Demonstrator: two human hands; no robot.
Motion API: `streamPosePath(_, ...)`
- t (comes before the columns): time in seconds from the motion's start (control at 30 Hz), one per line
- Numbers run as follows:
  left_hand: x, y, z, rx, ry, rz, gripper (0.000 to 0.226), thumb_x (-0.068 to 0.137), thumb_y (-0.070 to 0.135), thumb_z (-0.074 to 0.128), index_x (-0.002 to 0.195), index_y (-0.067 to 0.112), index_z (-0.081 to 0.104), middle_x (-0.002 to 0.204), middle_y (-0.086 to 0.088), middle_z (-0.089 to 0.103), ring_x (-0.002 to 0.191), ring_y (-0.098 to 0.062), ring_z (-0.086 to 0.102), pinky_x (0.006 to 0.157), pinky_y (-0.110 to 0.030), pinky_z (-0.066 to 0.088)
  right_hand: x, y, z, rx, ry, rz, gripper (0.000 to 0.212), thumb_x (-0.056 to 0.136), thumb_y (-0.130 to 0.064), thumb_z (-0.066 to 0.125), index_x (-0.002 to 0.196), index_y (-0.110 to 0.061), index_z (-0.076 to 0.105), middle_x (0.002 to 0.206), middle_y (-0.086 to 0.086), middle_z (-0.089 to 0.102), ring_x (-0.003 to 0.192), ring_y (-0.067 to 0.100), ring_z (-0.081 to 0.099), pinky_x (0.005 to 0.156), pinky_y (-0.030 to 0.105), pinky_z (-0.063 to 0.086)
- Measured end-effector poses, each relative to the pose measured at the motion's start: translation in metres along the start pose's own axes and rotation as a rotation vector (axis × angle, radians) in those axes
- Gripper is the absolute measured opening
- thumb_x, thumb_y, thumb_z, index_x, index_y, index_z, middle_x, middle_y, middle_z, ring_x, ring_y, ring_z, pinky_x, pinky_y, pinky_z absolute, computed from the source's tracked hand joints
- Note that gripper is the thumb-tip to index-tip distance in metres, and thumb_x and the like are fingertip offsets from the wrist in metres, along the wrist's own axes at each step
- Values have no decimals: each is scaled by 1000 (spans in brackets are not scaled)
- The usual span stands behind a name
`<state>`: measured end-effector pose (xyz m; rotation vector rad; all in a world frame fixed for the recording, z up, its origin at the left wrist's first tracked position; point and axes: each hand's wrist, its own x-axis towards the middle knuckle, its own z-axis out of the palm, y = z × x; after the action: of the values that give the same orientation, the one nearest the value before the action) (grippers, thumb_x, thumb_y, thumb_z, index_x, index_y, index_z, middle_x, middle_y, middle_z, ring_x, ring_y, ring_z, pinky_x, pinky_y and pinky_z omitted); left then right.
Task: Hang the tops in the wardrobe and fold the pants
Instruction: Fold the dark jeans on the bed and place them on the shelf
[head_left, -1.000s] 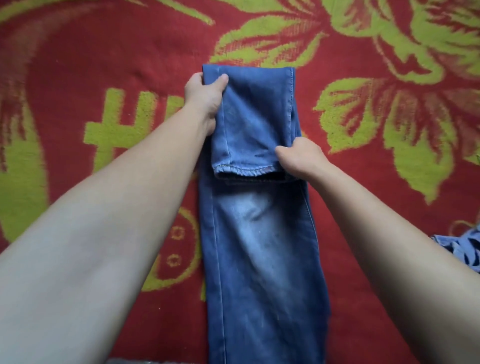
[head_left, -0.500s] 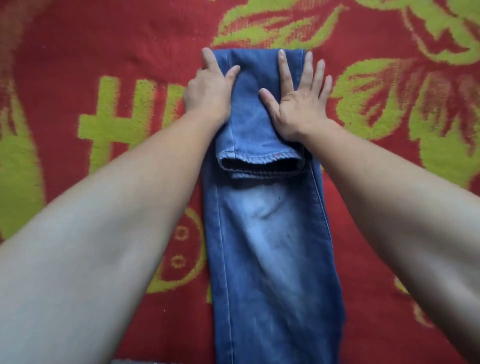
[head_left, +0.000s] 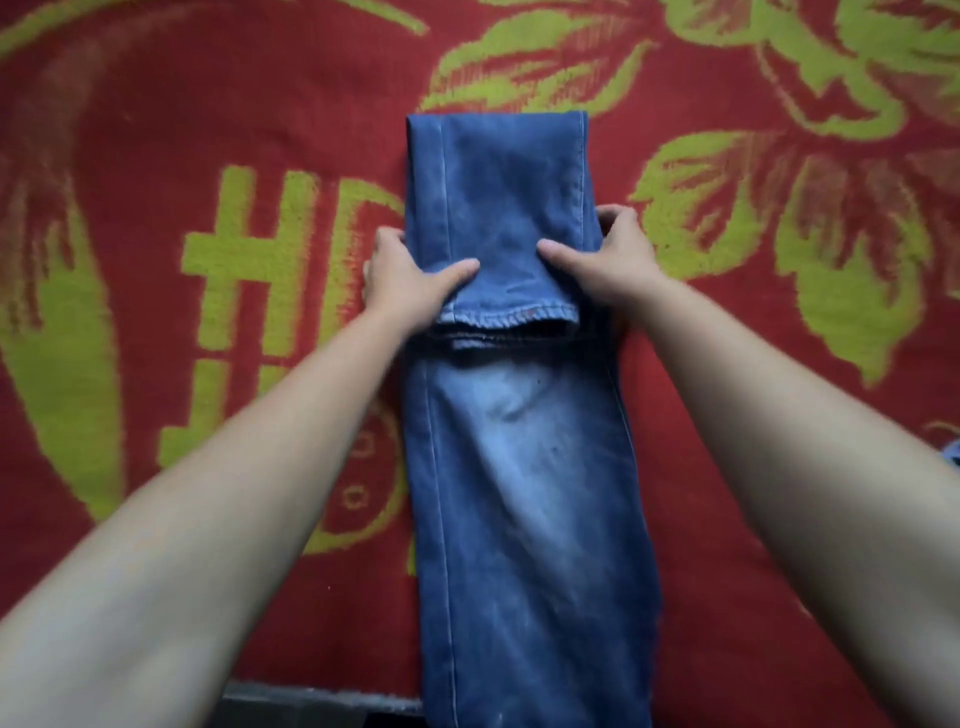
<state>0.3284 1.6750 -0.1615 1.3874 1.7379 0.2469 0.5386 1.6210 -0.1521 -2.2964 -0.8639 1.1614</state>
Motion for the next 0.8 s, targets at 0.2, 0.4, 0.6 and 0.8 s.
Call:
streamPosePath(0.2,-11,36,-32,-564,-299,-182,44,74,-16,63,118,-10,61,102,-21,69,77,-29,68,72,-40,59,-9,-26,-30,335,-256,100,48,67,-3,86,112,-4,70,100,8,75,89,22,74,84,40,60)
streamPosePath(0.4,-62,34,-57,-602,-196,-31,45,68,-20,71,109,-2,64,97,-11,70,80,-18,67,75,-30,57,-74,-26,-53,343,-164,-319,41,69,11,80,104,-7,67,78,-21,72,75,-8,64,72,14,51)
streamPosePath(0.6,-135,7,-75,-550,-260,65,31,72,-14,72,93,10,69,83,7,74,74,-1,64,66,-15,50,-145,7,-64,-97,135,-511,41,65,-27,89,98,-10,73,101,8,55,97,15,52,82,18,40)
streamPosePath(0.8,-201,-37,-78,-494,-295,-18,36,89,-4,58,104,27,70,87,17,69,80,2,62,62,-10,47,-217,61,-54,-338,242,-807,30,73,-5,74,100,-15,68,107,17,61,94,34,60,74,37,51)
